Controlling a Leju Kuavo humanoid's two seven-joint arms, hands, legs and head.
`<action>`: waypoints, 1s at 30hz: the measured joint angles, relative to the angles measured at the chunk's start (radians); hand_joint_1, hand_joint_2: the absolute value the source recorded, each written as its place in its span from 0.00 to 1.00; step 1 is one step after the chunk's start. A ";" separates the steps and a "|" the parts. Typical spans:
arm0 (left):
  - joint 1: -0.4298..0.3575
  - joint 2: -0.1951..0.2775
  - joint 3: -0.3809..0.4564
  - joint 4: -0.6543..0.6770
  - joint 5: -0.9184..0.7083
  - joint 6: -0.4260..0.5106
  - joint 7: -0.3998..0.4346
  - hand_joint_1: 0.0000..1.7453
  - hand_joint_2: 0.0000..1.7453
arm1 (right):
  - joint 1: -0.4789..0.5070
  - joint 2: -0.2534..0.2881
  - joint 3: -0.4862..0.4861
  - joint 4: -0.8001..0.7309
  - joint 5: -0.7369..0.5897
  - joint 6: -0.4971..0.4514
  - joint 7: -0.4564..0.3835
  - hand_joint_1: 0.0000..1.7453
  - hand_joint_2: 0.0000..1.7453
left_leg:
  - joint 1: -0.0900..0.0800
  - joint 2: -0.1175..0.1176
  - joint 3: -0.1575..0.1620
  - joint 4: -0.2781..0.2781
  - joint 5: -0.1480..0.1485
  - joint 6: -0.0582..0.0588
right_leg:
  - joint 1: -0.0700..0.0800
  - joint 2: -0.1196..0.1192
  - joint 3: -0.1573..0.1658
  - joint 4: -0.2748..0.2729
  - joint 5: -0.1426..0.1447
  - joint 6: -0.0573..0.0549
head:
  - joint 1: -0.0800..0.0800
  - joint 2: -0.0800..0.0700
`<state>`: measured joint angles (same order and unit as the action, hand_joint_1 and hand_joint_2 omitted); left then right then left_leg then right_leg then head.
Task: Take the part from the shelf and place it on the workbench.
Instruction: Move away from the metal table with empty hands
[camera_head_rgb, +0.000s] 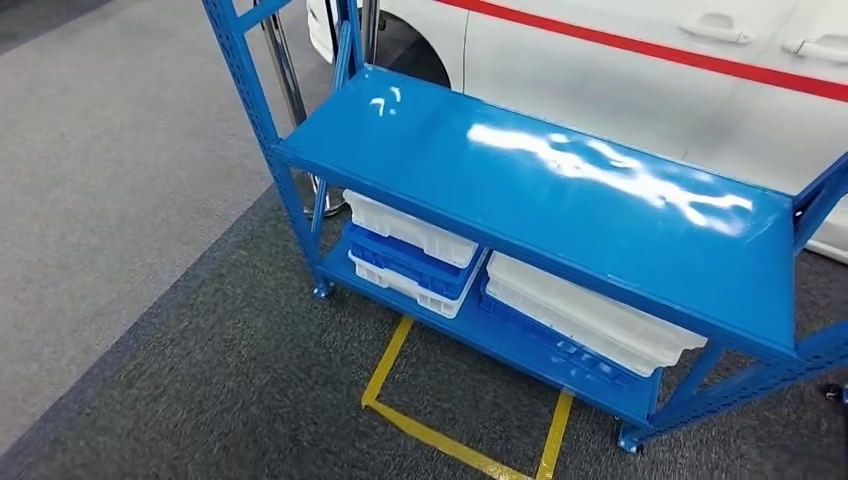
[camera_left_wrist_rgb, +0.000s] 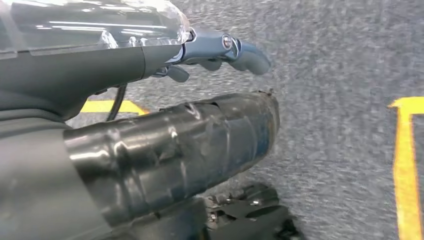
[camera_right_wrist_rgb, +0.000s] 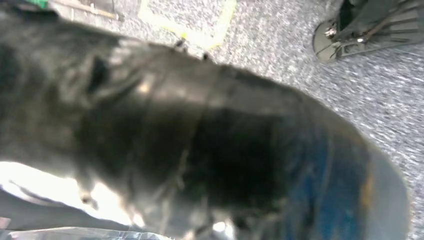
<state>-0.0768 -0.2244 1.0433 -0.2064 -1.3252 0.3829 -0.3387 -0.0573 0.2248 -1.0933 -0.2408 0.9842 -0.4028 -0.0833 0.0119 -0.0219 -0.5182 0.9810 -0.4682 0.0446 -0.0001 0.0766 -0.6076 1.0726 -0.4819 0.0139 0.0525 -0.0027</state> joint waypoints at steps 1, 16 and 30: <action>0.001 0.000 0.000 0.000 0.000 0.000 0.000 0.00 0.00 | -0.001 0.000 0.000 0.000 0.000 0.002 0.000 0.00 0.00 | 0.000 0.014 0.002 -0.003 0.001 0.002 | -0.003 -0.030 -0.025 0.052 -0.030 0.004 | 0.001 0.000; -0.005 -0.001 0.000 0.000 0.000 -0.002 -0.002 0.00 0.00 | -0.005 -0.001 0.000 0.001 0.003 0.015 0.009 0.00 0.00 | 0.002 0.069 -0.012 0.112 -0.108 -0.057 | -0.021 -0.088 0.024 -0.047 0.029 -0.026 | 0.000 0.000; -0.002 -0.001 -0.016 0.000 -0.029 0.001 0.014 0.00 1.00 | -0.005 0.004 0.002 0.007 0.037 0.035 0.122 0.00 1.00 | 0.000 0.022 -0.016 0.027 -0.011 -0.009 | -0.012 -0.044 0.013 -0.006 0.000 0.006 | 0.001 0.000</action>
<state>-0.0785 -0.2253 1.0276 -0.2064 -1.3546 0.3843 -0.3249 -0.0627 0.2284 -1.0912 -0.2335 1.0214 -0.3675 0.0387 0.0115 0.0003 -0.5345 1.0075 -0.4792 0.0354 -0.0117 0.0330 -0.5941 1.0662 -0.4820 0.0201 0.0536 -0.0027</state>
